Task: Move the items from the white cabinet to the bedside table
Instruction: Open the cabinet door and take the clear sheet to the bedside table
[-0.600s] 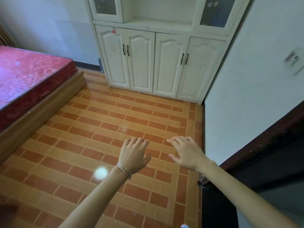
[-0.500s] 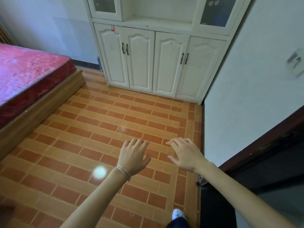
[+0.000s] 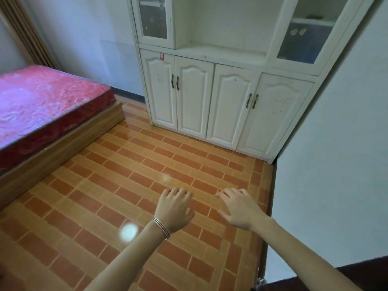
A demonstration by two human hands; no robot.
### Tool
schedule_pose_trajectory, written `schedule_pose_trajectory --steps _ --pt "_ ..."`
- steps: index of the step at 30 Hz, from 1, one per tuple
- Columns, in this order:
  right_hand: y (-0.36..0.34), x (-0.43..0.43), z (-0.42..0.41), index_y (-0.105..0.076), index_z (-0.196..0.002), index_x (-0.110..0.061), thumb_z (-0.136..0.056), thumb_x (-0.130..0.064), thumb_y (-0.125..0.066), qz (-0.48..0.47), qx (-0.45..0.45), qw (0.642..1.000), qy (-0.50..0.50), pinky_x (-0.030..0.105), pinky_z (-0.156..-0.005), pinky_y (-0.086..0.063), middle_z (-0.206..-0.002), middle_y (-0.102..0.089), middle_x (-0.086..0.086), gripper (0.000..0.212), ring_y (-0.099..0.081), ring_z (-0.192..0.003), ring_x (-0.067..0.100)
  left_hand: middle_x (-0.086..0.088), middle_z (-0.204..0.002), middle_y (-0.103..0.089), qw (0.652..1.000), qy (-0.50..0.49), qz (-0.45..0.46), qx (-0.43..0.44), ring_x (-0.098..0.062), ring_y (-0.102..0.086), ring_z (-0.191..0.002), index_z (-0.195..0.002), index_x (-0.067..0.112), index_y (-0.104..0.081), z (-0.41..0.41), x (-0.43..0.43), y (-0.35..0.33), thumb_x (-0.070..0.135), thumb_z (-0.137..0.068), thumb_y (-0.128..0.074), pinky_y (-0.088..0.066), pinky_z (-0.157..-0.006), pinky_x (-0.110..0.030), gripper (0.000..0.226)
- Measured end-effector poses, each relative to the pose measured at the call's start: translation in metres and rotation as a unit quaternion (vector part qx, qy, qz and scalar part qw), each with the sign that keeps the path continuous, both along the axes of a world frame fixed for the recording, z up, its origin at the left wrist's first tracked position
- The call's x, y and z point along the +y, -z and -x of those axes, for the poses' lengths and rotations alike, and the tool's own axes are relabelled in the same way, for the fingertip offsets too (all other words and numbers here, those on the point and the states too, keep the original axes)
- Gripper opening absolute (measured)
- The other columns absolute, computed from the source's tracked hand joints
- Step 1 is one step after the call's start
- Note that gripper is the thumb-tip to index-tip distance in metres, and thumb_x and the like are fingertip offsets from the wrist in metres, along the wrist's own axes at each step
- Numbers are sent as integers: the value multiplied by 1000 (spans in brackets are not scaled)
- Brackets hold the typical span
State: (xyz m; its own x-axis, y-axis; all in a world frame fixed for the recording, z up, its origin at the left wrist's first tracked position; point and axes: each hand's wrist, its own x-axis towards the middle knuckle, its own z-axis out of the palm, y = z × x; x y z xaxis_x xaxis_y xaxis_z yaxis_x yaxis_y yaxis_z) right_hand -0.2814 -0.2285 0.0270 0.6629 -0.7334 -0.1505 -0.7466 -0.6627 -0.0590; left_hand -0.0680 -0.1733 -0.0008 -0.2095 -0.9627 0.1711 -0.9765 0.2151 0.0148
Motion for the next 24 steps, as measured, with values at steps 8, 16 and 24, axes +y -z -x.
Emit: schedule_pose_trajectory --steps 8,16,24 --pt "-26 -93 16 -35 -136 -23 -92 -45 -41 41 -23 999 -26 34 -105 -29 -137 -42 -3 50 -36 -126 15 -2 -103 -67 999 -34 22 1 -23 -61 -96 -112 17 -64 25 -81 -18 50 -79 -52 -51 -80 -39 49" --pt "8 -144 5 -32 -139 -20 -91 -43 -43 32 -15 998 -49 36 -106 -26 -141 -38 2 55 -30 -132 19 -2 -108 -65 999 -33 1 23 -23 -60 -99 -116 17 -62 12 -131 4 46 -79 -56 -50 -83 -40 47" --pt "-5 -239 -54 -30 -140 -21 -90 -42 -43 45 -8 998 -35 38 -109 -23 -143 -36 2 56 -28 -133 20 0 -101 -67 998 -11 35 43 -21 -63 -93 -108 19 -65 -50 -239 -10 46 -78 -37 -52 -77 -39 50"
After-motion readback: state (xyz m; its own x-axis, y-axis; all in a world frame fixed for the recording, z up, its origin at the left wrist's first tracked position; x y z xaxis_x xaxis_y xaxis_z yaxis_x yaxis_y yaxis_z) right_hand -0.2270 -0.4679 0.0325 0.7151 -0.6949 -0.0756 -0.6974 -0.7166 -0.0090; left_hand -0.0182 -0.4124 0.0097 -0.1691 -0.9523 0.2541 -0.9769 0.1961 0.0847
